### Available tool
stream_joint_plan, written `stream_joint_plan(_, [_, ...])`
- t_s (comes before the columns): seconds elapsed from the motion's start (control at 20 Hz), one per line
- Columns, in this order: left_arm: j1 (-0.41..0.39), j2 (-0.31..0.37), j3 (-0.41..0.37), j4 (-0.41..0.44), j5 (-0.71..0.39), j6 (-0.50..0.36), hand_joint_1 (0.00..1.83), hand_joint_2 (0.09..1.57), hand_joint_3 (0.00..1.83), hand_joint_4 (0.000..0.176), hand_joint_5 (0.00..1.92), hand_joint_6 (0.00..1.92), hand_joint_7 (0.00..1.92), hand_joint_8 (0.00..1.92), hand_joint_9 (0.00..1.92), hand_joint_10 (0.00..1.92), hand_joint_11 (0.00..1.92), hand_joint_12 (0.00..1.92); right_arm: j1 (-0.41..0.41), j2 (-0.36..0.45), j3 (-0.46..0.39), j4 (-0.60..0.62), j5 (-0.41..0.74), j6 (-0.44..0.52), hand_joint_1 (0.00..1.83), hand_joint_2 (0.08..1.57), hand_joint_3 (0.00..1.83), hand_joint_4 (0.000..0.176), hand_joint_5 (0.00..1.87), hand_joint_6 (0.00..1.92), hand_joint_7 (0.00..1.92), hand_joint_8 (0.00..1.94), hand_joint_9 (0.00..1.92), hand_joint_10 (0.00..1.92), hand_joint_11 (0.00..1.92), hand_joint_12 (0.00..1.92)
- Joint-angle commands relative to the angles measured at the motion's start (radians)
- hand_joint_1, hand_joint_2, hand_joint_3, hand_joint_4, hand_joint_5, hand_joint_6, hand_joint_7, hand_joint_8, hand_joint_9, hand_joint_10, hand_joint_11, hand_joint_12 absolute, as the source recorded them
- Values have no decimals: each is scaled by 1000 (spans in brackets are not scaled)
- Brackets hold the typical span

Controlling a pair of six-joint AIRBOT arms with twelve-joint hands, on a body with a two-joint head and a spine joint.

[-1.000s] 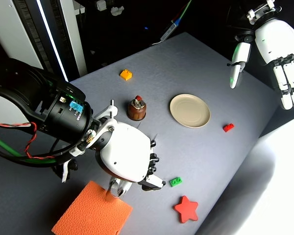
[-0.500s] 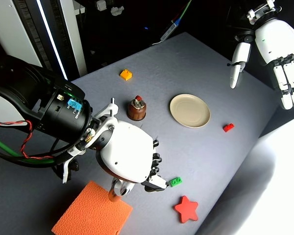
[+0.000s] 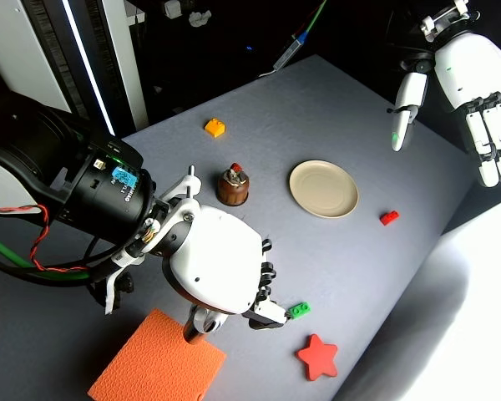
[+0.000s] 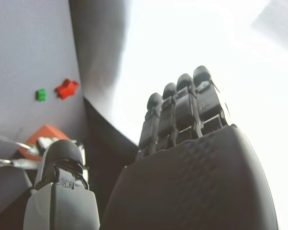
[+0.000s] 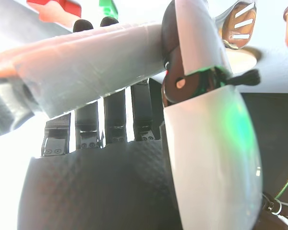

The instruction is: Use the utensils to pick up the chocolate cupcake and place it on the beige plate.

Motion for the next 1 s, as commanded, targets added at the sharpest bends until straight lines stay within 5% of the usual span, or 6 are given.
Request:
stream_joint_plan(0.0, [-15, 8, 7, -11, -5, 1, 148, 1130, 2, 0, 94, 0, 79, 1, 57, 0, 0, 140, 19, 9, -11, -4, 97, 1, 1117, 1174, 8, 0, 833, 957, 904, 3, 586, 582, 89, 1510])
stream_joint_plan(0.05, [-15, 8, 7, -10, -6, 1, 152, 1132, 1, 0, 72, 1, 57, 1, 34, 1, 0, 76, 29, 19, -29, -5, 97, 1, 1098, 1223, 0, 0, 761, 1300, 885, 6, 545, 642, 65, 1534])
stream_joint_plan(0.45, [-15, 8, 8, -9, -8, 1, 173, 1133, 0, 0, 66, 3, 52, 3, 33, 6, 16, 62, 80, 68, -160, -56, 127, 0, 1105, 1214, 1, 0, 777, 1276, 909, 7, 565, 667, 129, 1560])
stream_joint_plan(0.95, [-16, 8, 7, -4, -7, 1, 164, 1131, 0, 0, 81, 0, 72, 0, 53, 1, 0, 150, 32, 117, -269, -100, 262, 4, 1102, 1219, 0, 0, 769, 1288, 919, 7, 564, 695, 112, 1553])
